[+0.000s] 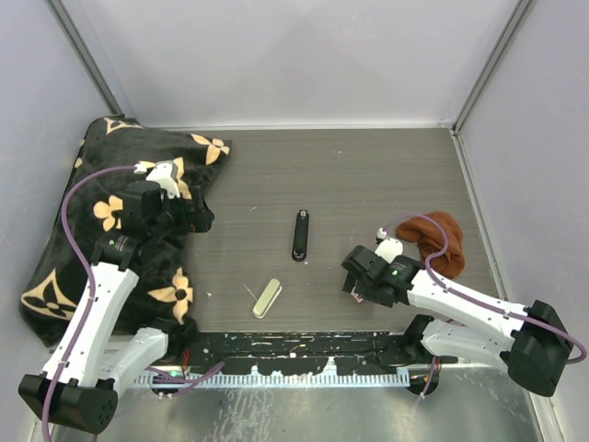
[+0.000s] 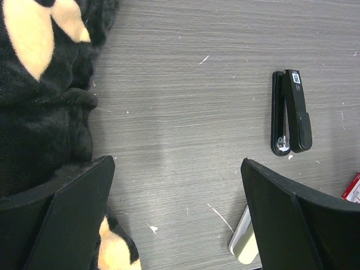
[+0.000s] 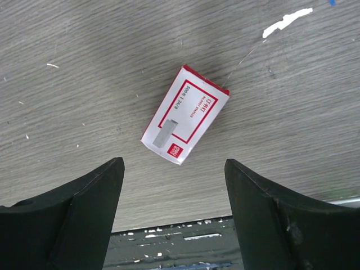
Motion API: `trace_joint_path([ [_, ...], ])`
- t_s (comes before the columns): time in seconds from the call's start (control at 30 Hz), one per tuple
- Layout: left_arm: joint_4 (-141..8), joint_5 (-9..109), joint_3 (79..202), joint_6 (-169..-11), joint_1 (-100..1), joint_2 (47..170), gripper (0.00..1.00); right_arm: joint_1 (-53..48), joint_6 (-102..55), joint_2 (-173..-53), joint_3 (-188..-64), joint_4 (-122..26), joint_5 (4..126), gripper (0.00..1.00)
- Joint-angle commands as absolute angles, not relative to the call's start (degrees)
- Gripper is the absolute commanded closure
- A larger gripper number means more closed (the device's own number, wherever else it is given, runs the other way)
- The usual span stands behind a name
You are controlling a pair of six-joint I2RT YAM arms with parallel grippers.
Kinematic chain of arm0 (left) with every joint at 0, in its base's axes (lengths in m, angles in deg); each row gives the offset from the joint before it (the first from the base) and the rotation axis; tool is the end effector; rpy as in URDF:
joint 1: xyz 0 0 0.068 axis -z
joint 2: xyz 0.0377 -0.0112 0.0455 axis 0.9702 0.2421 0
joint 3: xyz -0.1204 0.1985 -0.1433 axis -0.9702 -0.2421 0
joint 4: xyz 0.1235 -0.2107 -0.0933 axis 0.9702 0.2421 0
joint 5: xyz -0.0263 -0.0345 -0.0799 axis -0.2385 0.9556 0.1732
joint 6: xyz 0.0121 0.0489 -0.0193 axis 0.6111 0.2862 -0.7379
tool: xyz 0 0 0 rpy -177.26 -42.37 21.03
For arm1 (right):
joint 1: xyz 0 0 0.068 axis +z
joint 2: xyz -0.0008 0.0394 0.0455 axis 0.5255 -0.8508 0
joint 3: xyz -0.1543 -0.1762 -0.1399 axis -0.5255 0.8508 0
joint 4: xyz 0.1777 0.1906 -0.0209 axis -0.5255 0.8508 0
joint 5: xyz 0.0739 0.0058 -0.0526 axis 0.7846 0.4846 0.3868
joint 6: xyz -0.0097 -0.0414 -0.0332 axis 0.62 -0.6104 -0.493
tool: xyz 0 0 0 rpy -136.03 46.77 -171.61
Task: Load the staples into the stapler
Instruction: Move the staple box to the center of the board.
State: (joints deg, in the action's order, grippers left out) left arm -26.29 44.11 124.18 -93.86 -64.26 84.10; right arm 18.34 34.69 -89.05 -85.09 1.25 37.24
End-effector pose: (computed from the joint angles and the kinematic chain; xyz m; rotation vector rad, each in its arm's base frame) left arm 0.1811 -0.0393 0.3382 -0.0491 2.1741 -0.3253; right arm 0.1111 0.1131 0.1944 0.4262 2.6448 0.0902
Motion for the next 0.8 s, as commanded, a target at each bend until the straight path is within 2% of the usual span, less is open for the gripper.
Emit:
trace_joint_path([
  [0.0,-27.9,44.4,124.1,-93.9,-64.2,82.9,0.02,18.6,37.6,-90.2,-84.4,-3.1,33.9,0.22],
  [0.33,-27.9,44.4,124.1,-93.9,-64.2,82.9,0.02,18.6,36.9,-94.1,-83.7,-7.3,32.5,0.27],
  [0.77,-28.1,44.6,124.0,-94.0,-64.2,82.5,0.02,18.6,38.5,-97.1,-81.8,-7.3,31.7,0.28],
])
